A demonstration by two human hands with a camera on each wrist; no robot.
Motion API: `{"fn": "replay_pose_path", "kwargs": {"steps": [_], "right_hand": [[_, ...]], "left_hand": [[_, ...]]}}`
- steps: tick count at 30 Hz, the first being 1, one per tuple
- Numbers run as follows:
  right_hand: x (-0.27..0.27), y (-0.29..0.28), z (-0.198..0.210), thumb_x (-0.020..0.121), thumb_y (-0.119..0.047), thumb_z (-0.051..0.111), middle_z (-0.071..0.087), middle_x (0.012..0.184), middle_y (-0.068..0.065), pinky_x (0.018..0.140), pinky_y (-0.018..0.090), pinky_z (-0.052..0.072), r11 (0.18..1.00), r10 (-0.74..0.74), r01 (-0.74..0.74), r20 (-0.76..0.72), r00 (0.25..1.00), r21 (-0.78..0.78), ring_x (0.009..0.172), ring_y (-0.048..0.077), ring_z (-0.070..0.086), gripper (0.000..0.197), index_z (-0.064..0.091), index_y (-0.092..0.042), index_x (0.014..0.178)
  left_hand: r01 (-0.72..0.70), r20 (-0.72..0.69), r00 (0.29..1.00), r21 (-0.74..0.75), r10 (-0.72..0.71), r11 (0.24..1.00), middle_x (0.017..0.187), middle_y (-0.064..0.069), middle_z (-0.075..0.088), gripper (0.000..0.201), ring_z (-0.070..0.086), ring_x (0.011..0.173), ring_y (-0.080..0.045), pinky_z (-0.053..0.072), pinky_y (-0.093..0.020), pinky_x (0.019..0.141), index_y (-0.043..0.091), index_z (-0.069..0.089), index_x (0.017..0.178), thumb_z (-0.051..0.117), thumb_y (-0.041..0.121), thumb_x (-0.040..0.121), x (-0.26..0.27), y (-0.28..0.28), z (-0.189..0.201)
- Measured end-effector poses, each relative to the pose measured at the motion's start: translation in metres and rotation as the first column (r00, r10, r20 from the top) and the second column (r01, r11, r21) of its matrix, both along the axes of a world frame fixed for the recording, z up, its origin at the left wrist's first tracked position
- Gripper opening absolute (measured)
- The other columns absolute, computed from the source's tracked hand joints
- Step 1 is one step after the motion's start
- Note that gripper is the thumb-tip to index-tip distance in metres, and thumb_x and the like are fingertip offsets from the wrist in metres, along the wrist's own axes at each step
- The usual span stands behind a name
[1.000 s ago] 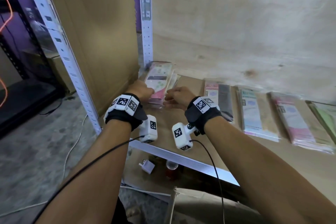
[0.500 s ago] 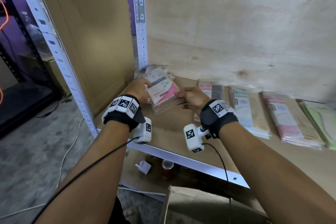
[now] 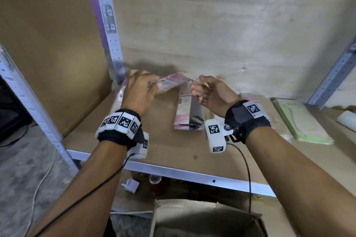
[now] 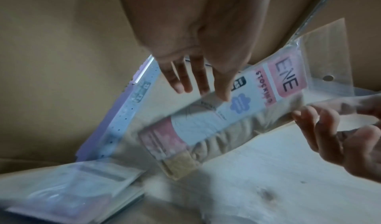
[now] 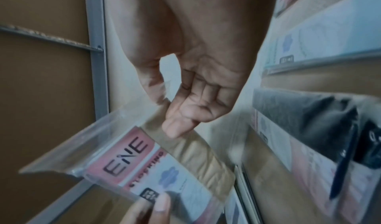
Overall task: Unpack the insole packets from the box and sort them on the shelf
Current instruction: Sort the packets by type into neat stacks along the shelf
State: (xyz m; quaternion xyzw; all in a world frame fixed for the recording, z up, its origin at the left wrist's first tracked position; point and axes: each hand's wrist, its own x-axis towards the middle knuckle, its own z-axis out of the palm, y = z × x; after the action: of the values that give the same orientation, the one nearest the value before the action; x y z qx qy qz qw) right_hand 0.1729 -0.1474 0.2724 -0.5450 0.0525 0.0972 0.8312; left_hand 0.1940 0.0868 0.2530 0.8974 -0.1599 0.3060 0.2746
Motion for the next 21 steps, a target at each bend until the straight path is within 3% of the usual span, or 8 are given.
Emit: {"fn": "replay_pose_path", "kwargs": {"steps": [3, 7, 9, 12, 15, 16, 19, 21], "right_hand": [[-0.005, -0.02, 0.007, 0.095, -0.033, 0.057, 0.075, 0.08, -0.001, 0.056, 0.02, 0.049, 0.999, -0.015, 0.016, 0.019, 1.0, -0.028, 0.069, 0.013, 0.067, 0.025, 0.069, -0.011, 0.097], [-0.012, -0.043, 0.005, 0.1, -0.045, 0.048, 0.074, 0.085, 0.003, 0.055, 0.022, 0.05, 0.997, -0.062, 0.064, 0.041, 0.997, -0.045, 0.071, 0.017, 0.069, 0.041, 0.068, -0.01, 0.101], [-0.017, -0.053, 0.001, 0.102, -0.044, 0.043, 0.072, 0.087, 0.007, 0.061, 0.026, 0.048, 0.993, -0.071, 0.076, 0.049, 0.996, -0.09, 0.073, 0.02, 0.069, 0.044, 0.066, -0.008, 0.107], [-0.025, -0.063, -0.008, 0.1, -0.034, 0.053, 0.069, 0.093, 0.009, 0.071, 0.029, 0.049, 0.947, -0.063, 0.087, 0.089, 0.994, -0.311, 0.08, 0.023, 0.065, 0.035, 0.065, -0.004, 0.113], [-0.032, -0.069, -0.022, 0.094, -0.025, 0.065, 0.068, 0.098, 0.004, 0.076, 0.027, 0.05, 0.893, 0.004, 0.055, 0.131, 0.991, -0.447, 0.088, 0.018, 0.063, 0.032, 0.066, -0.006, 0.119], [-0.034, -0.071, -0.026, 0.092, -0.022, 0.067, 0.069, 0.098, 0.001, 0.074, 0.025, 0.051, 0.886, 0.032, 0.033, 0.133, 0.991, -0.462, 0.086, 0.016, 0.063, 0.026, 0.068, -0.01, 0.114], [-0.039, -0.081, -0.038, 0.09, -0.011, 0.069, 0.064, 0.09, -0.001, 0.063, 0.024, 0.052, 0.901, 0.061, -0.002, 0.121, 0.991, -0.433, 0.069, 0.01, 0.059, 0.005, 0.067, -0.015, 0.089], [-0.04, -0.09, -0.047, 0.09, -0.006, 0.068, 0.059, 0.085, -0.001, 0.056, 0.025, 0.052, 0.921, 0.055, -0.002, 0.125, 0.991, -0.39, 0.063, 0.012, 0.052, 0.009, 0.064, -0.012, 0.085]], "left_hand": [[0.028, 0.147, 0.989, -0.064, -0.019, 0.998, 0.107, -0.01, 0.071, 0.022, 0.056, 0.104, -0.029, 0.042, -0.035, 0.092, 0.013, 0.074, 0.113, 0.062, 0.011, 0.094, -0.006, -0.019, 0.011], [0.149, 0.214, 0.969, -0.117, -0.122, 0.982, 0.099, -0.009, 0.07, 0.022, 0.061, 0.092, -0.03, 0.045, -0.034, 0.084, 0.012, 0.073, 0.113, 0.059, 0.018, 0.097, -0.01, -0.045, 0.02], [0.216, 0.157, 0.972, -0.287, -0.177, 0.933, 0.1, -0.006, 0.073, 0.023, 0.066, 0.091, -0.03, 0.053, -0.042, 0.085, 0.013, 0.073, 0.114, 0.059, 0.02, 0.097, -0.008, -0.056, 0.019], [0.284, 0.01, 0.942, -0.553, -0.335, 0.783, 0.103, 0.0, 0.074, 0.02, 0.07, 0.093, -0.023, 0.057, -0.048, 0.088, 0.011, 0.072, 0.108, 0.061, 0.022, 0.097, -0.001, -0.072, 0.014], [0.216, -0.113, 0.896, -0.734, -0.429, 0.644, 0.097, 0.011, 0.077, 0.011, 0.072, 0.087, -0.008, 0.06, -0.031, 0.076, 0.024, 0.074, 0.1, 0.064, 0.024, 0.095, 0.004, -0.089, -0.001], [0.16, -0.162, 0.883, -0.778, -0.44, 0.607, 0.097, 0.011, 0.078, 0.011, 0.074, 0.09, -0.009, 0.06, -0.03, 0.076, 0.026, 0.075, 0.101, 0.065, 0.024, 0.095, 0.006, -0.095, -0.008], [-0.002, -0.297, 0.799, -0.87, -0.522, 0.493, 0.106, -0.004, 0.077, 0.017, 0.073, 0.104, -0.027, 0.057, -0.046, 0.094, 0.014, 0.074, 0.108, 0.066, 0.021, 0.095, 0.013, -0.109, -0.026], [-0.064, -0.381, 0.75, -0.855, -0.54, 0.514, 0.104, -0.004, 0.078, 0.015, 0.072, 0.104, -0.027, 0.056, -0.047, 0.097, 0.014, 0.074, 0.103, 0.067, 0.023, 0.094, 0.017, -0.119, -0.034]]}}
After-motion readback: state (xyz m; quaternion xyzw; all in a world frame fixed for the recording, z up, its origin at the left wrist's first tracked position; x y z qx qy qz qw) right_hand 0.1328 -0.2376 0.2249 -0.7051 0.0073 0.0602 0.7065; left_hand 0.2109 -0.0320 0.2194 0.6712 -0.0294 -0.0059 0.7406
